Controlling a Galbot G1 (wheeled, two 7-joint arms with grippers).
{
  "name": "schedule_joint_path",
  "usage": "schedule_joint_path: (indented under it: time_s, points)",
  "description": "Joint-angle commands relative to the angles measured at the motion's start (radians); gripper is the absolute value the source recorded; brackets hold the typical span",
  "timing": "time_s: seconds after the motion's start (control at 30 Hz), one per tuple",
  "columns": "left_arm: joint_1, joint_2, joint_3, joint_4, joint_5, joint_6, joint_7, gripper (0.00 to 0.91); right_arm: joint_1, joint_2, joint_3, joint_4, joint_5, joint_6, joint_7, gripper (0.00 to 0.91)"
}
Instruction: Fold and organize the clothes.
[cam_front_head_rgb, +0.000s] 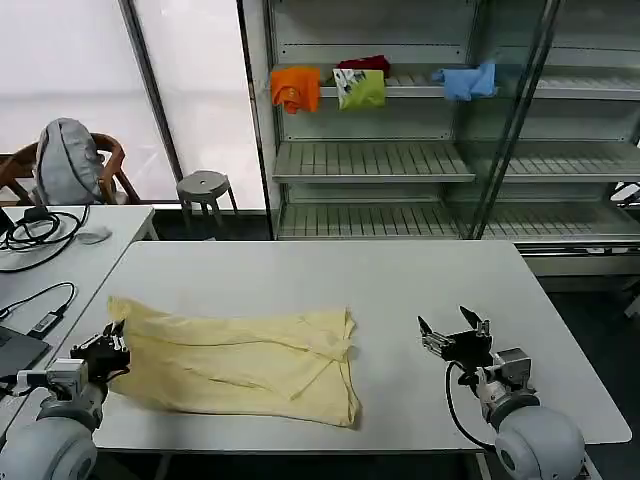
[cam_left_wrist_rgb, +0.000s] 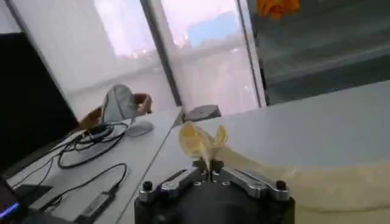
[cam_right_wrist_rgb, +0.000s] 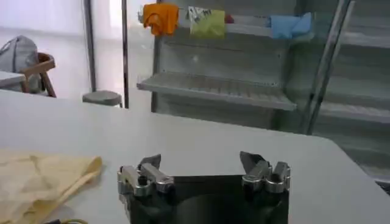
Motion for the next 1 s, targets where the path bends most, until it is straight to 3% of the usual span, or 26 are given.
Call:
schedule_joint_path:
  time_s: [0.03,0.47,1.0]
  points:
    - [-0.027,-0.055,0.148,-0.218,0.009,0.049,0.077,0.01,-0.029,0.001,0.025,0.011,-0.008,0.0,0.0,0.907]
    - [-0.178,-0.207,0.466,-0.155,0.012,0.012,0.139,0.01,-0.079,0.024,0.08,0.05,-0.031,-0.005,0.004,0.907]
    - [-0.315,-0.28,0.582,-0.015,-0.018,0.018,0.108,0.01,-0.089,0.035,0.094,0.049,-0.037,-0.008,0.004,0.907]
